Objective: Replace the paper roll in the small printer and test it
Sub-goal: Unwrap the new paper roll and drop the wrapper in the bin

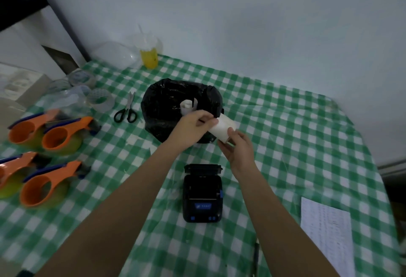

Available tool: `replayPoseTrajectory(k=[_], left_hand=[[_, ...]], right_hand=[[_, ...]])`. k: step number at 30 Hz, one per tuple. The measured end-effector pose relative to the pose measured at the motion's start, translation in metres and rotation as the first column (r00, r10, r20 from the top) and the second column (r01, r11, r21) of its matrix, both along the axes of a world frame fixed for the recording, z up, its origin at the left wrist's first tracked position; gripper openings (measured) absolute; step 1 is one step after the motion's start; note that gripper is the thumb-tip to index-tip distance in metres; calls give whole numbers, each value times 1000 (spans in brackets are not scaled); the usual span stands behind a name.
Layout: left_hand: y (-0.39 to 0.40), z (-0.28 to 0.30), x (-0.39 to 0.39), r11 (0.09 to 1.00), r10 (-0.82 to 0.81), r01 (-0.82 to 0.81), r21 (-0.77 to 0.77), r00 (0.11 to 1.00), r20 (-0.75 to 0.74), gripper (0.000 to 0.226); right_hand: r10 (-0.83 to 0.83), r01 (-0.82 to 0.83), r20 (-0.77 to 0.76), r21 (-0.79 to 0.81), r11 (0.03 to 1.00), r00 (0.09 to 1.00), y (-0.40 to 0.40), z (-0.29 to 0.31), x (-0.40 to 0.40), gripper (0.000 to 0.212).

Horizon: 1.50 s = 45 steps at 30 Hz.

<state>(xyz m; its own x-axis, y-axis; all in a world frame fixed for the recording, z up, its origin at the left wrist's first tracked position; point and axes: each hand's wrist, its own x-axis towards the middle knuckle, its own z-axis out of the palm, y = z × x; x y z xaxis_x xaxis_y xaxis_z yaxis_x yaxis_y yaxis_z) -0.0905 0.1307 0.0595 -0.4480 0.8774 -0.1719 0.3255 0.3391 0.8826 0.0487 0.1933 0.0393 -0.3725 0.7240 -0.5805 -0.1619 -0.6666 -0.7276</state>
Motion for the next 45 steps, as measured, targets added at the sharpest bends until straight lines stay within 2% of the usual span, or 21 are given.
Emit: replayPoseTrajectory(k=[2,3,6,8,11,14,17,19,22,26,28,31,34,37,39,42,45], left_hand=[[-11,0,18,998,-58,57,12,996,68,42],[-16,-1,26,998,-61,61,15,997,48,49],[-25,-6,49,999,-7,14,32,979,-206,67],[-31,-4,59,995,69,-48,84,962,-265,64],[-40,6,60,989,87,-67,132,984,-153,59],[-57,23,53,987,17,-30,158,997,80,56],[-72,35,48,982,-91,49,180,969,231,55],[-80,42,49,975,-156,102,198,948,277,49],[-89,53,50,969,-207,150,197,926,314,44],[-97,63,49,962,-254,192,194,891,376,44],[-99,69,50,954,-293,235,187,868,402,41],[-102,75,51,945,-326,275,177,842,429,40],[-104,80,50,932,-363,331,148,838,408,43],[-106,80,46,925,-370,378,44,864,341,44],[-107,76,44,916,-378,401,22,841,387,46],[-106,67,44,946,-309,321,49,844,439,45],[-103,54,50,984,-177,159,78,896,407,33]], right_hand=[[18,-19,-38,-14,1000,999,-4,4,5,19],[25,-26,-44,-15,1000,999,-7,6,8,21],[76,-76,-22,11,997,997,-17,15,16,27],[127,-128,11,61,990,992,-23,23,21,25],[252,-265,93,179,947,963,-30,33,37,28],[419,-429,99,292,855,903,-31,43,60,33],[545,-521,30,341,782,838,-26,55,75,60],[611,-571,-13,342,746,791,-25,63,78,65],[683,-625,-1,403,669,730,-25,70,80,59],[698,-630,57,489,604,714,-27,74,81,48],[715,-649,65,483,588,696,-28,75,81,54],[746,-695,49,408,592,664,-30,78,81,67],[755,-696,-13,379,610,655,-32,79,82,69],[759,-699,-55,351,623,648,-35,74,83,71],[741,-685,-89,322,654,665,-40,68,84,74],[652,-610,-125,259,749,748,-44,57,86,83],[564,-531,-96,240,813,820,-47,48,86,67]])
